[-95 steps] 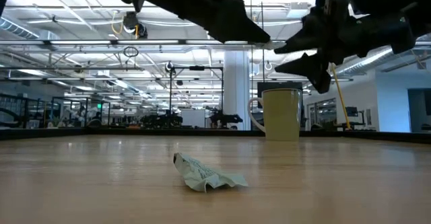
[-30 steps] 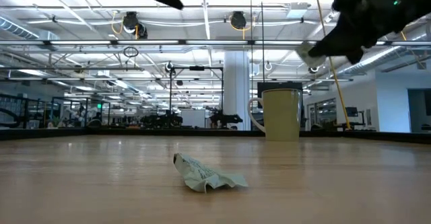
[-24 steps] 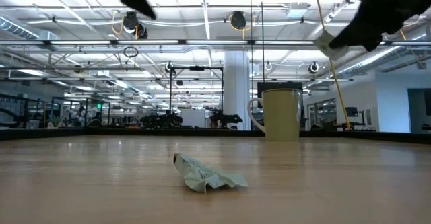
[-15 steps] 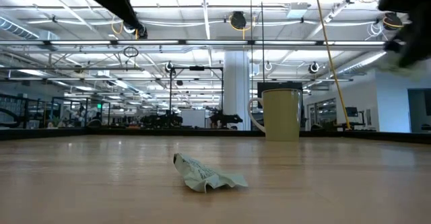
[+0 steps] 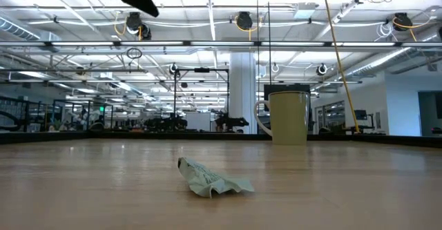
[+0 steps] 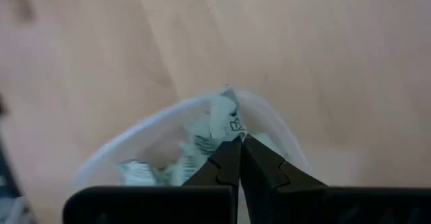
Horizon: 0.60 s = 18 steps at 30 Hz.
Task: Pick and place Stevia / Truvia into bins
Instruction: Put the stevia packet into the transparent bin
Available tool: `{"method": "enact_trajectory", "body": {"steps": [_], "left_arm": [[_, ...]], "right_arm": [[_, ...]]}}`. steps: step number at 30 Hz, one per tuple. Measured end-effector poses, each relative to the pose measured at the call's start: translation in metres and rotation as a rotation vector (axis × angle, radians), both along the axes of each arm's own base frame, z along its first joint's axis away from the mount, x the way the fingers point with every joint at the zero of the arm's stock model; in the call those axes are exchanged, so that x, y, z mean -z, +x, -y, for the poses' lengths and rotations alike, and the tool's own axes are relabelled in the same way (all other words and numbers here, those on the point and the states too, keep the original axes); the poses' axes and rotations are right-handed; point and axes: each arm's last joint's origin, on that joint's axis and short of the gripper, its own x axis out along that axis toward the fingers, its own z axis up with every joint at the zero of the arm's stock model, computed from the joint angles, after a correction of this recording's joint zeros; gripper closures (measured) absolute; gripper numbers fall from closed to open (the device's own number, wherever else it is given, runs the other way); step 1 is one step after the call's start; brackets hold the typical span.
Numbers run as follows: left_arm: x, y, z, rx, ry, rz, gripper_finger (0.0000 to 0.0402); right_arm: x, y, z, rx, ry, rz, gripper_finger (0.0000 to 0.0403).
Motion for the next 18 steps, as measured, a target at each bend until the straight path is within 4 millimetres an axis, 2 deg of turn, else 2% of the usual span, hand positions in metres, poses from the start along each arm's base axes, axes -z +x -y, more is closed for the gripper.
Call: {"method": "enact_trajectory", "body": {"steps": [10, 18], "left_arm": [[-0.008, 0.007, 0.001, -0.001, -0.009, 0.112, 0.027], [-0.012, 0.01, 0.001, -0.001, -0.013, 0.166, 0.027]], "right_arm": [[0.01, 0.0, -0.008, 0.063, 0.032, -0.127, 0.0402], [0.012, 0.0, -0.009, 0.099, 0.027, -0.138, 0.0366]]}}
